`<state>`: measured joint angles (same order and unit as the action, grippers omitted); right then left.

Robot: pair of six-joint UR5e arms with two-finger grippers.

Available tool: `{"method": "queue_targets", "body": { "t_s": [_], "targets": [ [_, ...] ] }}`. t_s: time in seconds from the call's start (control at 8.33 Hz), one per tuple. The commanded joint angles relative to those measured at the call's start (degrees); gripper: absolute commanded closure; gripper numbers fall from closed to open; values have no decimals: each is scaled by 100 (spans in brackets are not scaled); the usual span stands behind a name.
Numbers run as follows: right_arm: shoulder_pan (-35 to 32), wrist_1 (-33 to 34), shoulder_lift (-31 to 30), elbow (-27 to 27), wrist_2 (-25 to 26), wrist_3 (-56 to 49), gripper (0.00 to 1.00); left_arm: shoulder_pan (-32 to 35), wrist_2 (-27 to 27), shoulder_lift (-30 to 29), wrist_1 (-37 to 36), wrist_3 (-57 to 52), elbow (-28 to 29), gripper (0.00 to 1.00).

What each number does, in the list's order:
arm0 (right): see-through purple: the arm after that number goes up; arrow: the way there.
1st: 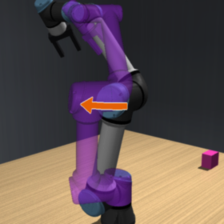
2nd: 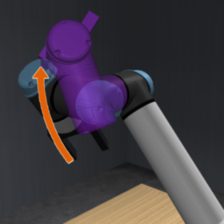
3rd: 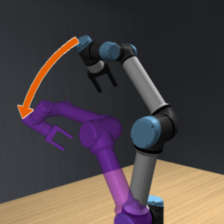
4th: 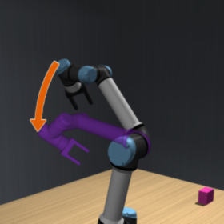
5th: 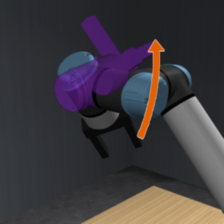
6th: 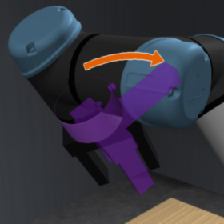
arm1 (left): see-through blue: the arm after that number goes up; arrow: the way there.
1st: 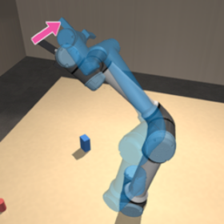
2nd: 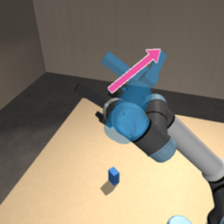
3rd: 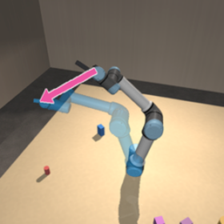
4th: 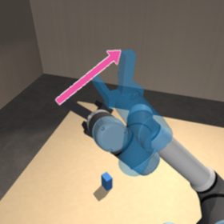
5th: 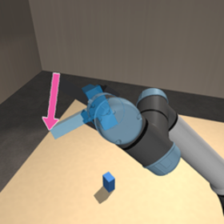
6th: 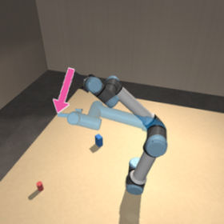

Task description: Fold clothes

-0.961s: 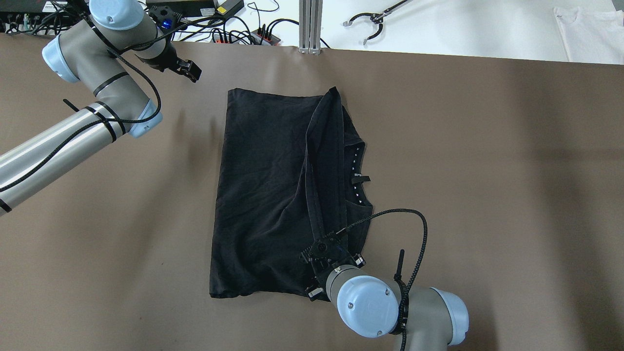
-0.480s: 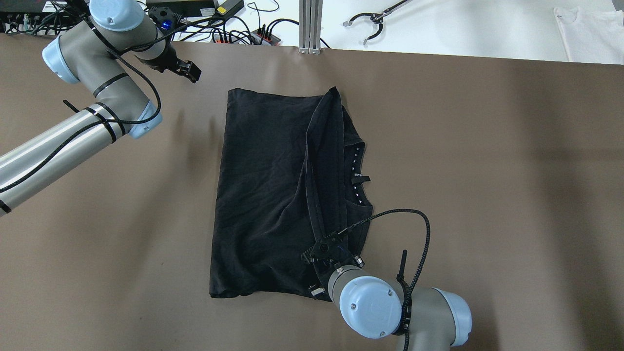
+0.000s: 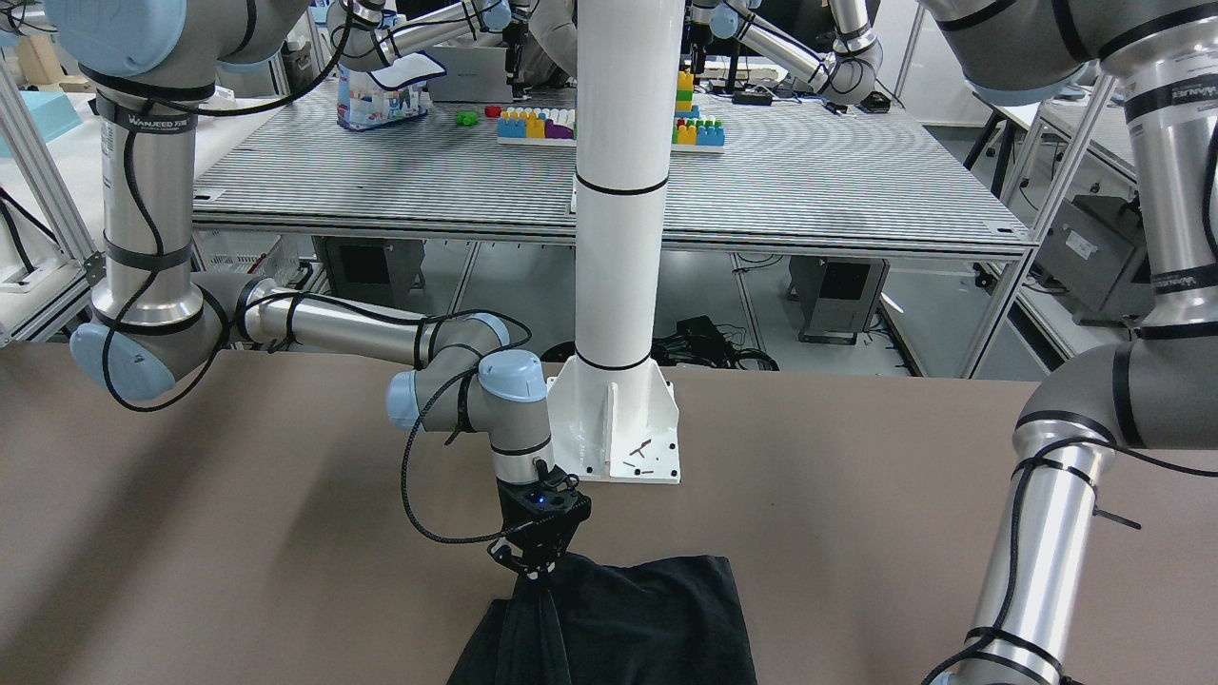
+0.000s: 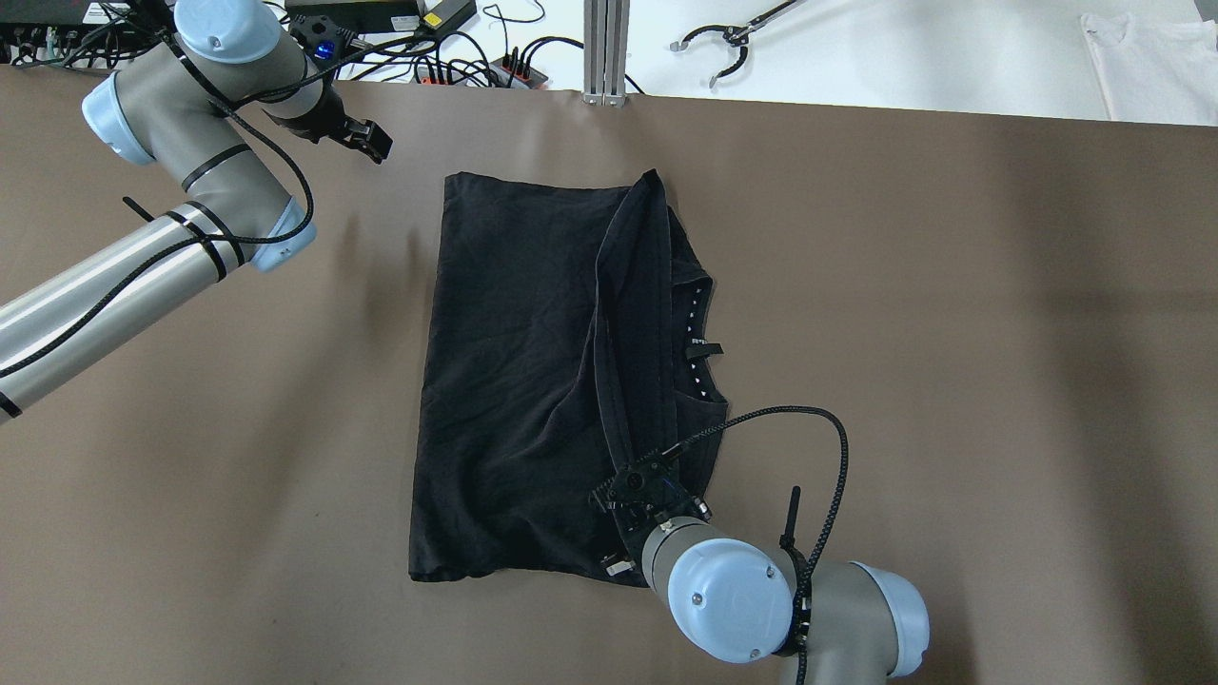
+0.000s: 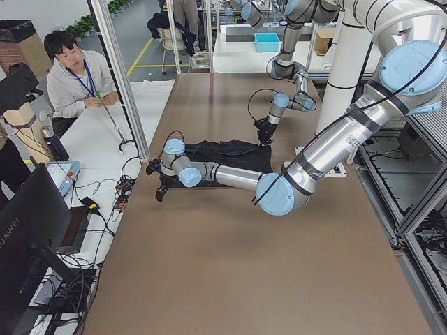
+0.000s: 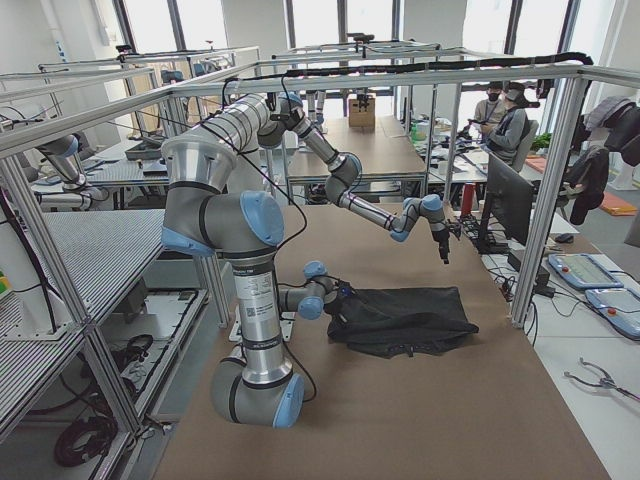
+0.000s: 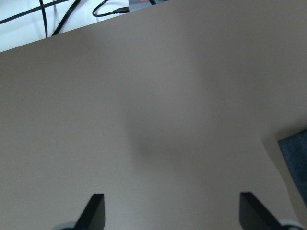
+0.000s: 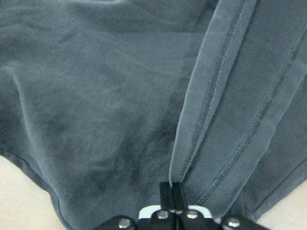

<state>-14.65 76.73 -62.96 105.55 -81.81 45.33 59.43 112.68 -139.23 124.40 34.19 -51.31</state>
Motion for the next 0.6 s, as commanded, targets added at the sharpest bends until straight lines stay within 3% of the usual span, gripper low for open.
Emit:
{"method": "queue_targets", "body": {
  "t_s": [0.0,0.24,0.36,0.48],
  "targets": [
    [-11,-9,-661,596,8,37,100,-2,0,10,5,0,-1,0],
    [67,-70,-1059,774,16,963,100,-2,0,10,5,0,-1,0],
    [259,-79,-1069,766,69,1691,95,-10,-9,10,5,0,-1,0],
    [548,-79,-1052,740,417,2186,55,-2,0,1,-3,0,-1,0]
  ]
}}
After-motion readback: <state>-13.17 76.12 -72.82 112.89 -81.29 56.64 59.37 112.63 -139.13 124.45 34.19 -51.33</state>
